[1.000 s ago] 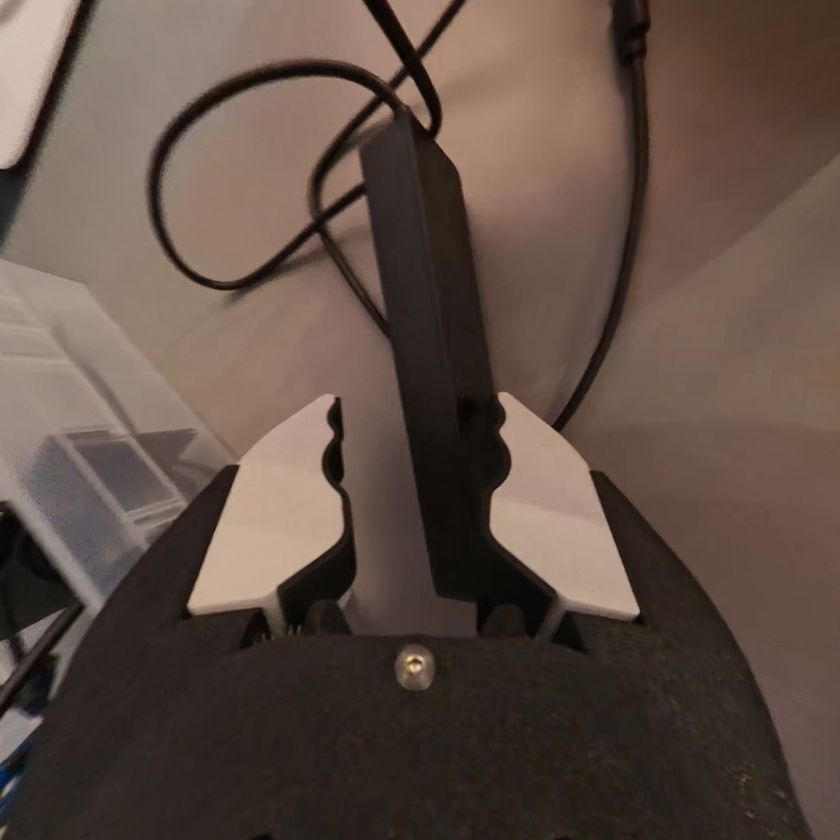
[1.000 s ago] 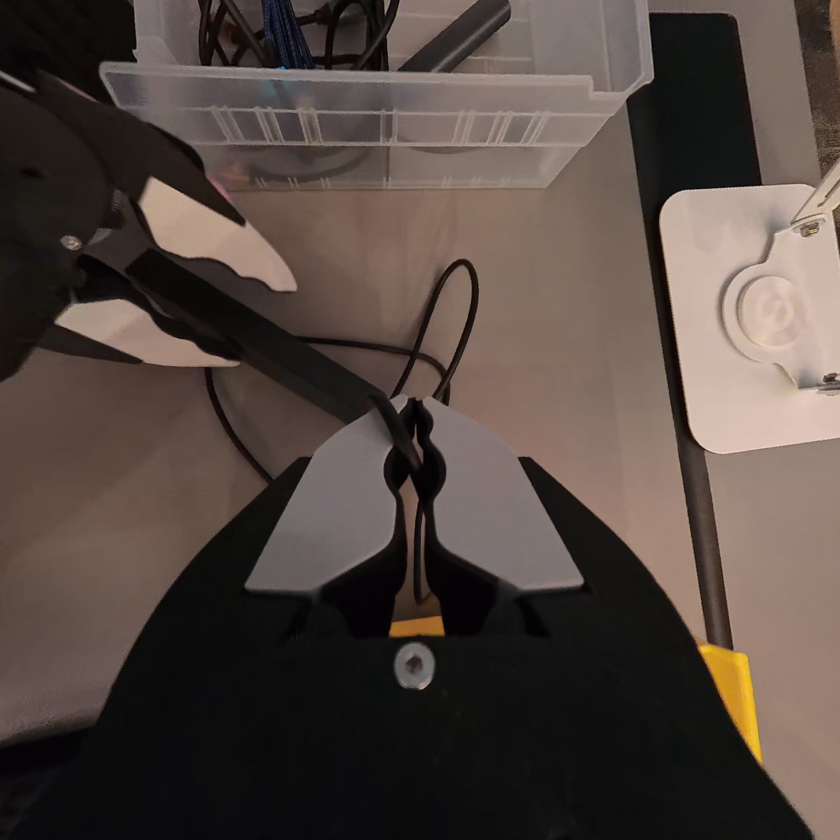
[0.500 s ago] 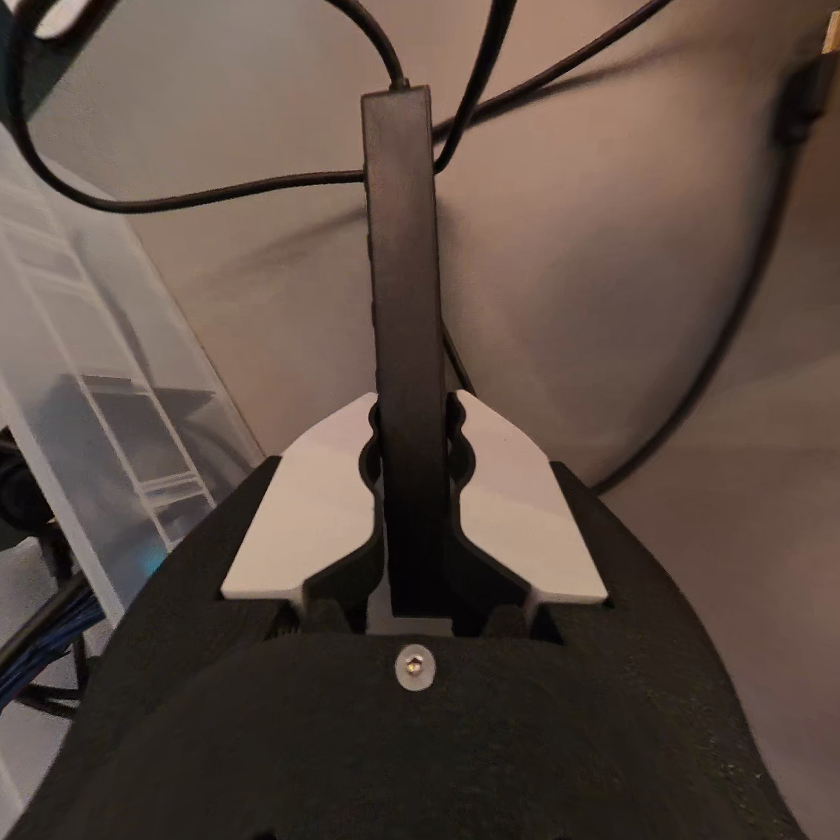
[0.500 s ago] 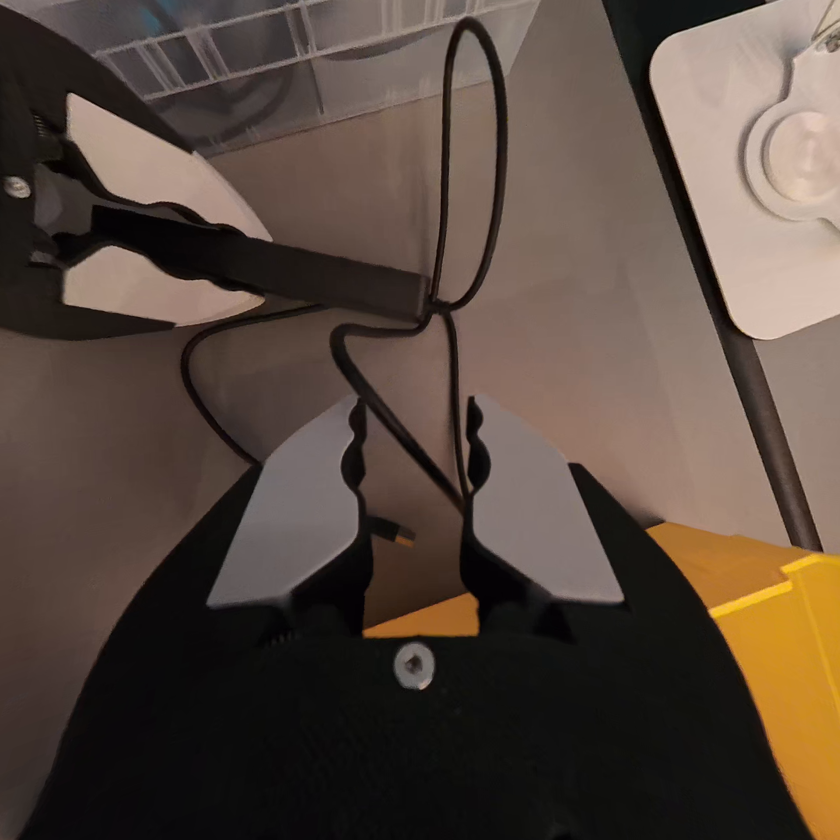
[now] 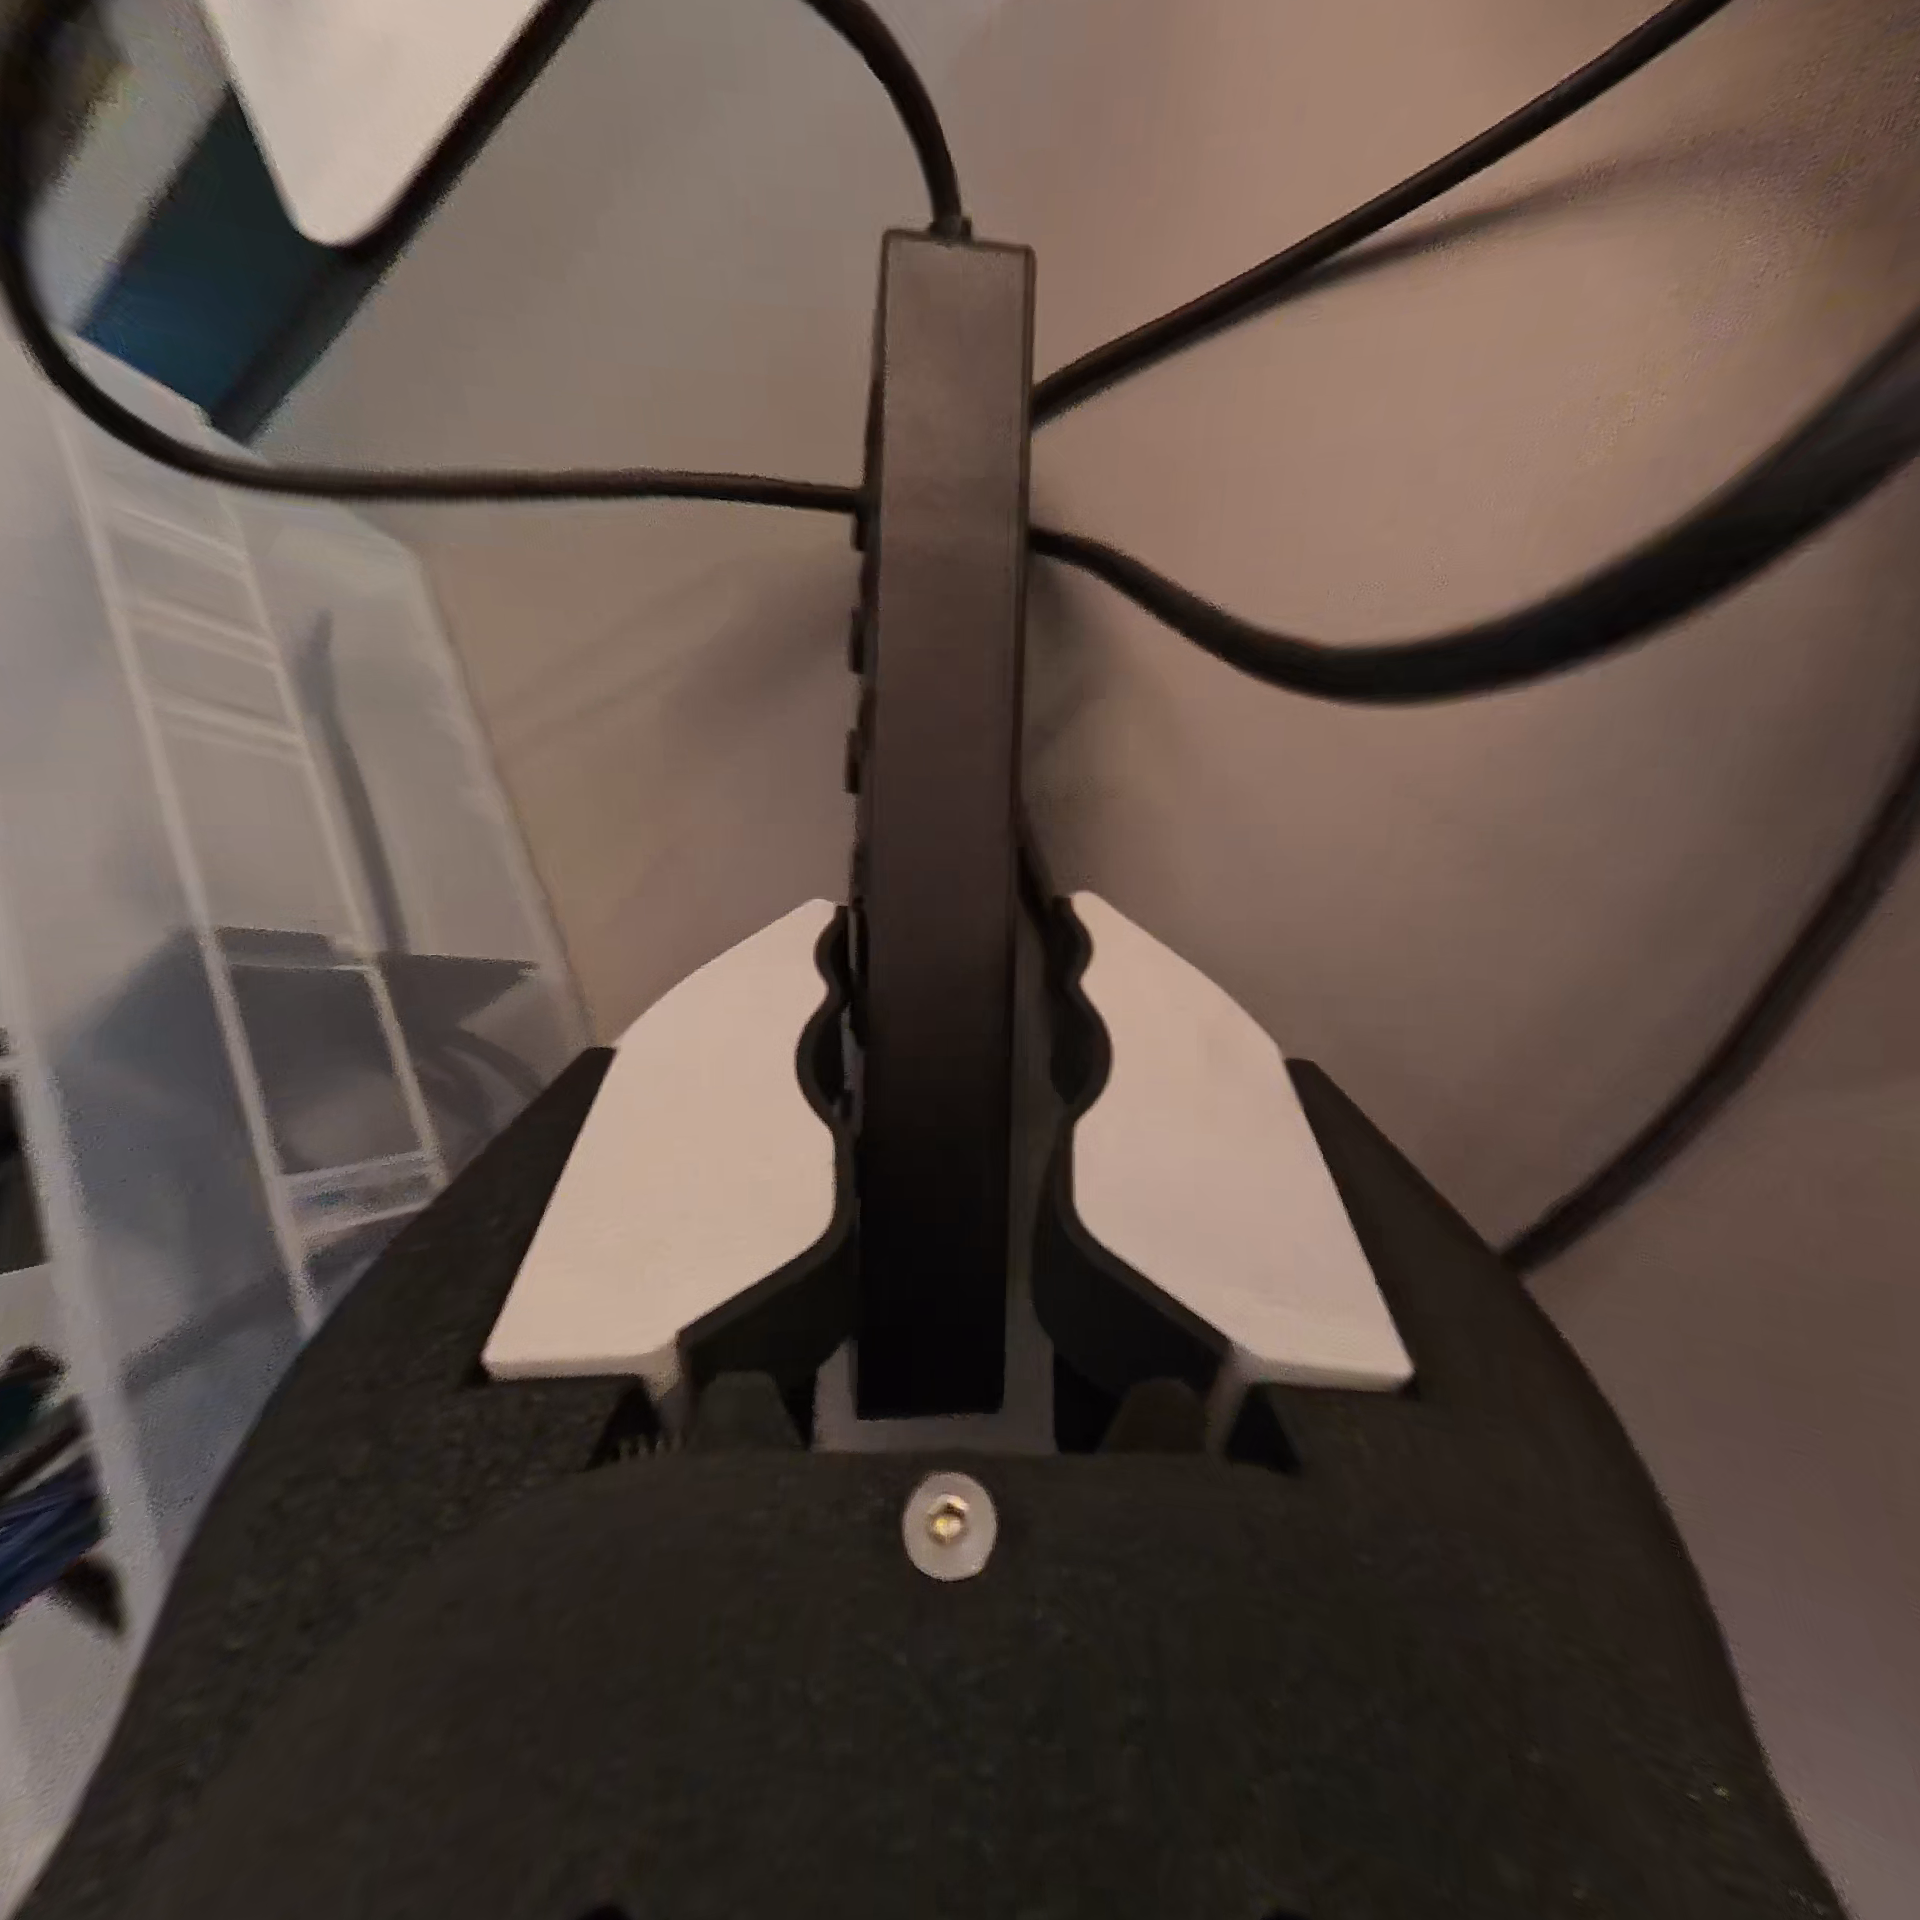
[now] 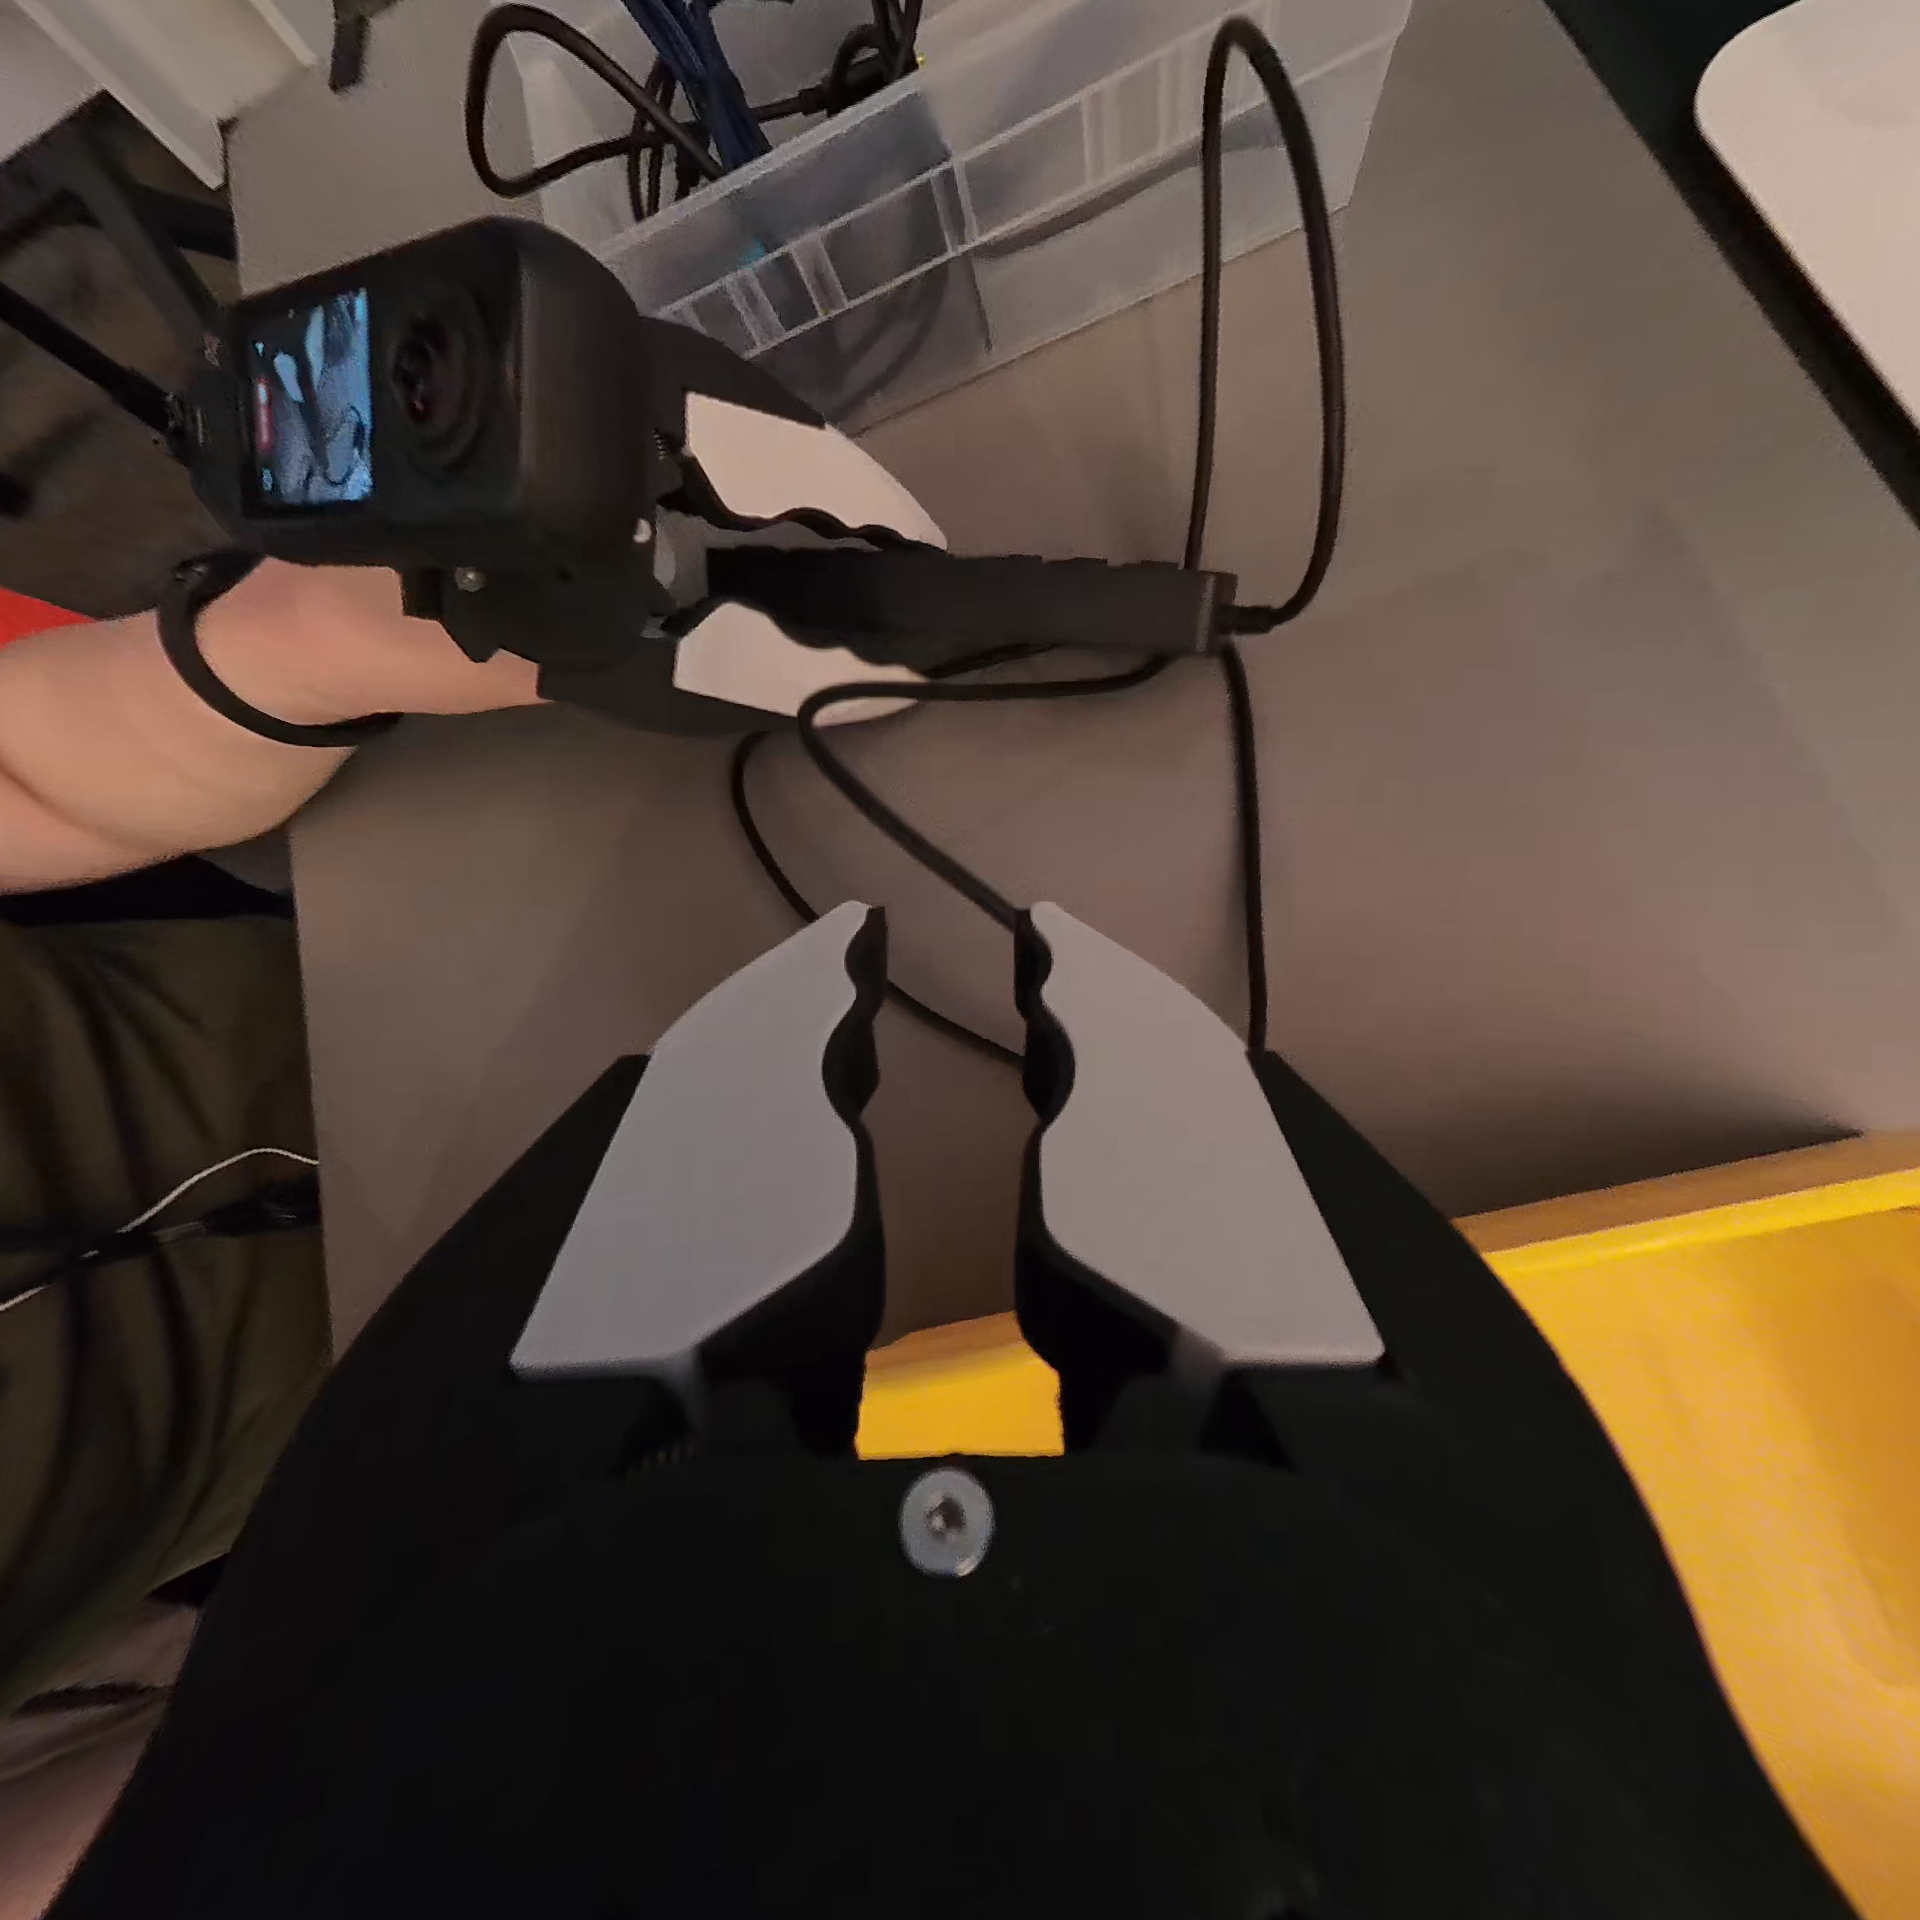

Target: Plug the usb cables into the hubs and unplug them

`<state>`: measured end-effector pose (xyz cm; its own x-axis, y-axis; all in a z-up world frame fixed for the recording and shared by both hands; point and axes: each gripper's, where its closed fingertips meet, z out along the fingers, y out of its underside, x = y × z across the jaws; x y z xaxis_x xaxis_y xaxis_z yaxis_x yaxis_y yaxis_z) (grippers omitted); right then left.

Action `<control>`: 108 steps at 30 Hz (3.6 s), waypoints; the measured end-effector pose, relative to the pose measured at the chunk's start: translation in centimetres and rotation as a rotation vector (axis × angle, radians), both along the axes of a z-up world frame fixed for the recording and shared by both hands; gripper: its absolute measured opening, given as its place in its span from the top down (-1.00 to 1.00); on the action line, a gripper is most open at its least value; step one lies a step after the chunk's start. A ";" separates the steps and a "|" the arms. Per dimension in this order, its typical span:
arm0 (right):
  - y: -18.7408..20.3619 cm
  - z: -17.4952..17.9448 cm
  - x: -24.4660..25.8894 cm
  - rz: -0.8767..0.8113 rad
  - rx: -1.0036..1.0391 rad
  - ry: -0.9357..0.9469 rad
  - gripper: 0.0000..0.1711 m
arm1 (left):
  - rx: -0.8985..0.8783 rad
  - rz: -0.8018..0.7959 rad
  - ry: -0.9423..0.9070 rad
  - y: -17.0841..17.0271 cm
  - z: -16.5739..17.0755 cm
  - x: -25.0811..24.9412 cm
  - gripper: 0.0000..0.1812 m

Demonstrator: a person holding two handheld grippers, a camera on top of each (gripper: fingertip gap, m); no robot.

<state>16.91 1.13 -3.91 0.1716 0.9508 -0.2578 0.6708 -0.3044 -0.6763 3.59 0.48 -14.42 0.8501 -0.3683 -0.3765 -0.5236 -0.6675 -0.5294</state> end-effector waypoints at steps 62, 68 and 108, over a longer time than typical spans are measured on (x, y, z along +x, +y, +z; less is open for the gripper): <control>2.1 5.4 4.3 -0.170 0.362 -0.032 0.79 | 0.020 -0.204 -0.323 -13.3 7.5 -14.0 0.82; 2.1 4.5 4.0 -0.159 0.358 -0.066 0.78 | 0.051 -0.186 -0.129 -10.2 5.9 -13.3 0.89; 2.5 3.9 5.3 -0.156 0.356 -0.099 0.76 | -0.266 -0.171 0.230 -3.8 2.2 -15.4 0.95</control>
